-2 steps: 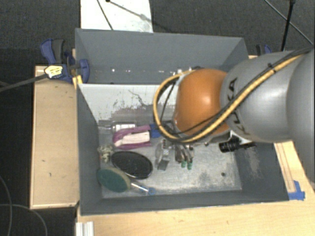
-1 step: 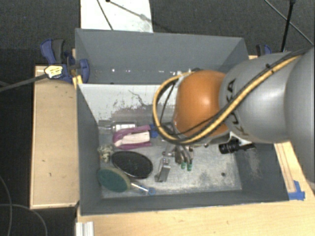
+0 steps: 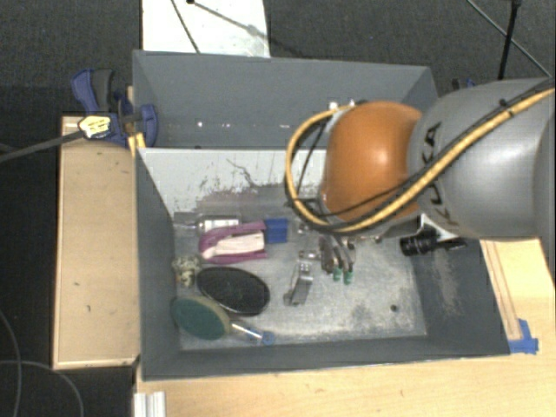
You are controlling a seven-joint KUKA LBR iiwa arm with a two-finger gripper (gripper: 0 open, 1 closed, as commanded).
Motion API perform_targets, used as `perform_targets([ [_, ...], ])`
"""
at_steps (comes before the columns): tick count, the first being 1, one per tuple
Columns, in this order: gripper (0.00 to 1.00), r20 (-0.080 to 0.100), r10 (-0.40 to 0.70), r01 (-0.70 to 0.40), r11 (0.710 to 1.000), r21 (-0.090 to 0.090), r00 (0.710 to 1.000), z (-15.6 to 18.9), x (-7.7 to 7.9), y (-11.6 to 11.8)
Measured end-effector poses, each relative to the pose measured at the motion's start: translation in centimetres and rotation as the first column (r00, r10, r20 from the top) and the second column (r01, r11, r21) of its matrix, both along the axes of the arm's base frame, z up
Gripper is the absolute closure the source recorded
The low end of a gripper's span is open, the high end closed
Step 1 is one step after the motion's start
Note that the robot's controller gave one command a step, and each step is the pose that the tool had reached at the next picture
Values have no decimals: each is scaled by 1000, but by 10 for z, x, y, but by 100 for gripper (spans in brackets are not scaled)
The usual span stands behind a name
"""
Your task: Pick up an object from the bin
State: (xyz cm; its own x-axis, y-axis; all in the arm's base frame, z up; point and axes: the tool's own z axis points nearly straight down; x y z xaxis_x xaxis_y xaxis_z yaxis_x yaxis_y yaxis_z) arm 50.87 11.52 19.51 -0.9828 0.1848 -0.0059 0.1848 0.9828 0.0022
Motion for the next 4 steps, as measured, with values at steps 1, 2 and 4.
perform_targets([
  [1,0,-16,161,-161,987,-2,987,-127,3,63],
  [2,100,-11,153,-153,988,-3,988,-121,6,61],
  [4,100,3,115,-115,993,1,993,68,-17,69],
])
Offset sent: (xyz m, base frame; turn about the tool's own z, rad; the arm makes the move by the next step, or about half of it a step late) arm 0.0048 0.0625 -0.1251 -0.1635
